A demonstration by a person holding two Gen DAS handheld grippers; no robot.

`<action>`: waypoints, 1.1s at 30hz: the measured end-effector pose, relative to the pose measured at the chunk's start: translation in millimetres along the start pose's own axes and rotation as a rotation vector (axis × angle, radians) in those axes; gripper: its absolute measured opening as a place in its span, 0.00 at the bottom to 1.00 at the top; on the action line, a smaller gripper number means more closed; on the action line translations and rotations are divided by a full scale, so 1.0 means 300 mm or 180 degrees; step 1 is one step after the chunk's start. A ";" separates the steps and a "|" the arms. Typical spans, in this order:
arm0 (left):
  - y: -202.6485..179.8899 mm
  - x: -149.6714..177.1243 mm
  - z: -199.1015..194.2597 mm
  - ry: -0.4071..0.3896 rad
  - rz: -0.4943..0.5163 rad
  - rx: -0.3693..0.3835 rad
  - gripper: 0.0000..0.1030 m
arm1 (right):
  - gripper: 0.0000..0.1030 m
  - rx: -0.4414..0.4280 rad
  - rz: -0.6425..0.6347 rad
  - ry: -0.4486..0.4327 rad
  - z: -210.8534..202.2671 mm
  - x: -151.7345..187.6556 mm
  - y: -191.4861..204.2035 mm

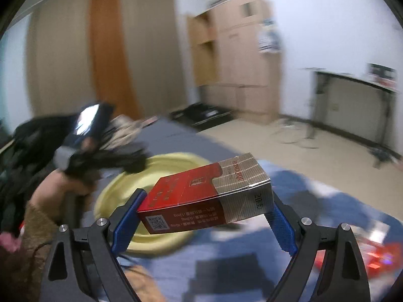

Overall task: Organize rigid objects
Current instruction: 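Carry both held objects over the yellow tray and open both tools to release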

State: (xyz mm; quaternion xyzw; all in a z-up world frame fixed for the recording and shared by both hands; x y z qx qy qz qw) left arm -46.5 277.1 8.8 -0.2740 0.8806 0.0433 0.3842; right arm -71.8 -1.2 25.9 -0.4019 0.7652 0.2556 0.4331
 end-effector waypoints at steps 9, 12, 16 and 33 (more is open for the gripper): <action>0.099 0.016 0.115 0.0327 -0.0393 -0.0030 0.67 | 0.88 -0.0317 -0.0555 0.0728 0.409 -0.001 0.180; 0.102 0.032 0.141 0.0450 -0.0408 -0.0052 0.67 | 0.88 -0.0331 -0.0626 0.0856 0.479 -0.007 0.194; 0.111 0.047 0.167 0.0533 -0.0479 -0.0100 0.67 | 0.88 -0.0335 -0.0619 0.1096 0.577 -0.026 0.202; 0.004 -0.034 -0.028 0.0035 -0.0402 0.0232 1.00 | 1.00 -0.0138 -0.0382 0.1122 0.694 -0.196 0.168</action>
Point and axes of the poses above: each gripper's, at about its wrist camera, not at the fingertips, and z roughly the way its jaws point, y to its left, x to its underside, the point moved 1 cm from there along z, roughly the way its jaws point, and after that the axes turned 5 degrees about -z, right-handed, at the moved point
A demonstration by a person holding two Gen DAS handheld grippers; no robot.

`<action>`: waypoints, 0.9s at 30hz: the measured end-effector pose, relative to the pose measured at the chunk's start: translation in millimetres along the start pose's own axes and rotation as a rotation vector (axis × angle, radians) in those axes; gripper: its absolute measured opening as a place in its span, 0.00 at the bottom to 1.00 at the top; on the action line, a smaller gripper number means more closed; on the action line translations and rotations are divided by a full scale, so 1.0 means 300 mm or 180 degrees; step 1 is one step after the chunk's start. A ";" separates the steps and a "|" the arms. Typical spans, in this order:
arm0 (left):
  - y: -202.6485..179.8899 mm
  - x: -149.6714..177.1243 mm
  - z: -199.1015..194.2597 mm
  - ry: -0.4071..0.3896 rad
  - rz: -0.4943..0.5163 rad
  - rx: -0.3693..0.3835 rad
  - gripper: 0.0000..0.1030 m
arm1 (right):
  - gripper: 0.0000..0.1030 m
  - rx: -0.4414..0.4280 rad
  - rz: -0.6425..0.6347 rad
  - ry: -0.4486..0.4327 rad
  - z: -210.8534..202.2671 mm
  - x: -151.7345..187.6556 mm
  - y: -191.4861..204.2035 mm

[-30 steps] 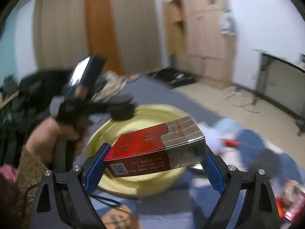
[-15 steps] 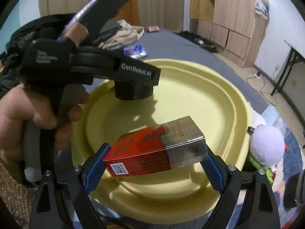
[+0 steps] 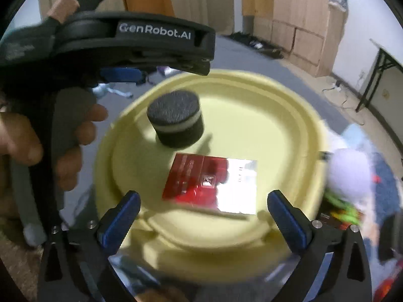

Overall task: Organize rigid objects
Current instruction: 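Carry both held objects over the yellow tray and open both tools to release, then move both tools back toward the remaining items on the rug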

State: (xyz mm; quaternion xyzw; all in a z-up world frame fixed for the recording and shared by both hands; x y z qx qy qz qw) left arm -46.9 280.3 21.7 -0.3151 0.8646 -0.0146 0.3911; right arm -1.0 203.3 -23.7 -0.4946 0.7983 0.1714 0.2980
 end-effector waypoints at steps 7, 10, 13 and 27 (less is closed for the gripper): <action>-0.374 0.068 0.003 0.0079 0.0856 0.0606 1.00 | 1.00 0.1082 0.1069 -0.0562 -0.533 0.193 -0.300; -0.519 0.128 0.041 0.0167 0.1198 0.0595 1.00 | 1.00 0.1819 0.1698 -0.0609 -0.670 0.319 -0.423; -0.614 0.177 0.083 0.0230 0.1413 0.0490 1.00 | 1.00 0.1978 0.2151 -0.0788 -0.700 0.459 -0.510; -0.666 0.214 0.069 0.0199 0.1497 0.0231 1.00 | 1.00 0.1750 0.2450 -0.0487 -0.553 0.713 -0.800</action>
Point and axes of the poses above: each gripper's, at about its wrist camera, not at the fingertips, and z roughly the way its jaws point, y to its left, x to its underside, the point moved 1 cm from there along z, roughly the way its jaws point, and after that the axes turned 5 degrees about -z, right-handed, at the moved point
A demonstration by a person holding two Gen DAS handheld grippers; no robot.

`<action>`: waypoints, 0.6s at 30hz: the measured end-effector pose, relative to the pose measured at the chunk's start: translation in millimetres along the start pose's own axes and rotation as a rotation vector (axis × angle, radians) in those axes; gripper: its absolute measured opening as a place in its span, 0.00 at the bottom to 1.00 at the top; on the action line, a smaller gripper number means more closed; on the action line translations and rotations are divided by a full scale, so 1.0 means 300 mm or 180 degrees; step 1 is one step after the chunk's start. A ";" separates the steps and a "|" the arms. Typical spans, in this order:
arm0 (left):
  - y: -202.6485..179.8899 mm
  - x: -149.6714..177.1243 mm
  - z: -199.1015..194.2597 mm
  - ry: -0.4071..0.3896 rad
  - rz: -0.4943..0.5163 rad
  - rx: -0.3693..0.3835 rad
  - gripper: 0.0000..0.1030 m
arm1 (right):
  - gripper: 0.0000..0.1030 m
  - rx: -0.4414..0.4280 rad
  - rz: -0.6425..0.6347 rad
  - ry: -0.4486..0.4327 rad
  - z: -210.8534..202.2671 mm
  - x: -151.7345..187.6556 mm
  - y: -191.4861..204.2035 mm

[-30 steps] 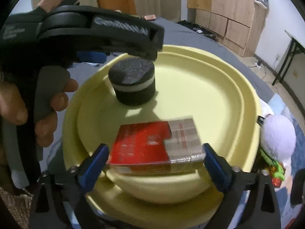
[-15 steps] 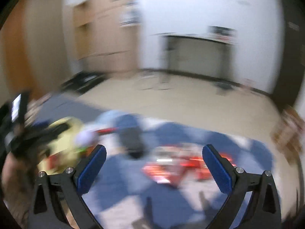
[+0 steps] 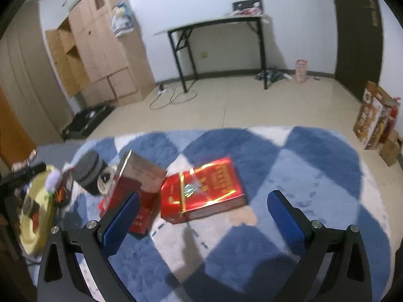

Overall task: Organize rigid objects
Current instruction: 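Move both tools back toward the remaining items on the rug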

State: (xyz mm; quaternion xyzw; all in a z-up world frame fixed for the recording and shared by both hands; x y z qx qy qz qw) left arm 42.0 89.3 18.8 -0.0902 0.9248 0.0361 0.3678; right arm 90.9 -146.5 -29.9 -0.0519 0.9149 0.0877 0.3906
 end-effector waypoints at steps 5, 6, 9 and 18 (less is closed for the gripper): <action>0.030 -0.012 -0.028 -0.0073 -0.0129 0.0067 1.00 | 1.00 0.0069 -0.0085 0.0113 -0.011 -0.029 -0.118; 0.035 -0.012 -0.033 -0.0086 -0.0142 0.0090 1.00 | 1.00 0.0069 -0.0094 0.0113 -0.023 -0.030 -0.125; 0.049 -0.013 -0.036 -0.0068 -0.0199 0.0091 1.00 | 1.00 0.0081 -0.0105 0.0095 -0.059 -0.021 -0.170; 0.054 0.005 0.028 0.0217 -0.0297 0.0296 1.00 | 1.00 0.0120 -0.0048 0.0171 -0.041 0.008 -0.185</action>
Point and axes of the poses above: each gripper's, at about its wrist camera, not at the fingertips, and z roughly the way its jaws point, y to its left, x to its underside, the point moved 1 cm from there along z, roughly the way its jaws point, and after that the axes turned 5 degrees about -z, right-handed, at the moved point
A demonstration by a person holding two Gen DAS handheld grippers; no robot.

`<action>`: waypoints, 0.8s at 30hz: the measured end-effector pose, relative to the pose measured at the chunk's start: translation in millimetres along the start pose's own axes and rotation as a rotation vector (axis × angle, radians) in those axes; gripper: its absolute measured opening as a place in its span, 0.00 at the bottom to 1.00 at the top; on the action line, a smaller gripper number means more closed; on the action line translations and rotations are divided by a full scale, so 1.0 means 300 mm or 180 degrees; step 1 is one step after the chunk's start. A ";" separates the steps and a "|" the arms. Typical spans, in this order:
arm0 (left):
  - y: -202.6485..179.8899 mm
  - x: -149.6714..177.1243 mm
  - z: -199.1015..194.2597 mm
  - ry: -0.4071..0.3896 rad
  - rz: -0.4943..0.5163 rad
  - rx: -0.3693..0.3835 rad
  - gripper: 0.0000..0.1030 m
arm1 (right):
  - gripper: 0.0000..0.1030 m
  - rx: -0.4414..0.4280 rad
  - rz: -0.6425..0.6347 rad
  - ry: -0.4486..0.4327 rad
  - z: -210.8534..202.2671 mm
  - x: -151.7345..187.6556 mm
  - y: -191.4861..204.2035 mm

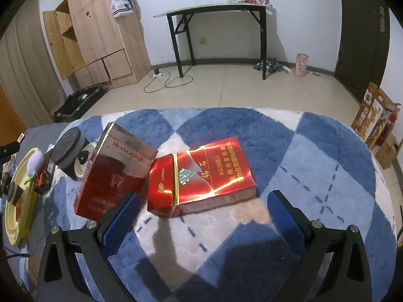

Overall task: Organize rigid objects
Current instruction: 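Move both tools back toward the remaining items on the rug, then grasp the white fluffy pompom with the left tool while the right tool grasps the red-gold pack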

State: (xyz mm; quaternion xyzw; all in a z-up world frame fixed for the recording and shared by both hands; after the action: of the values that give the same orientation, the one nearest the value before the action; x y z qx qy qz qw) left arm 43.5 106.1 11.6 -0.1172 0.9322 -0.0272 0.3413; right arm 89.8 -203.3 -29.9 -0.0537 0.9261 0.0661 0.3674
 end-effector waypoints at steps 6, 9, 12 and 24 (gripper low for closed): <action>0.005 0.020 0.079 0.0090 0.0053 0.0019 1.00 | 1.00 -0.0016 -0.0067 0.0017 0.036 0.031 -0.004; -0.013 0.031 0.102 0.0103 0.0139 0.0018 1.00 | 1.00 -0.0017 -0.0126 0.0028 0.045 0.045 -0.006; -0.018 0.039 0.125 0.0155 0.0188 -0.0014 0.99 | 1.00 -0.0027 -0.0194 0.0040 0.031 0.057 -0.012; 0.030 0.035 0.130 0.0098 0.0070 0.0008 0.57 | 1.00 0.0114 -0.0359 -0.0007 -0.014 0.100 -0.052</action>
State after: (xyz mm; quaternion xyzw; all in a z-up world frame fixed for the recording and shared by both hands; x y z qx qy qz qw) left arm 59.0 113.5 -25.9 -0.1061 0.9386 -0.0264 0.3272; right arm 67.6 -220.9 -48.9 -0.0991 0.9223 0.0288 0.3725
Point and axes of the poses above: each gripper's, at about its wrist camera, not at the fingertips, and z roughly the way its jaws point, y to its left, x to its underside, the point moved 1 cm from there along z, roughly the way its jaws point, and after that the axes turned 5 degrees about -z, right-handed, at the moved point
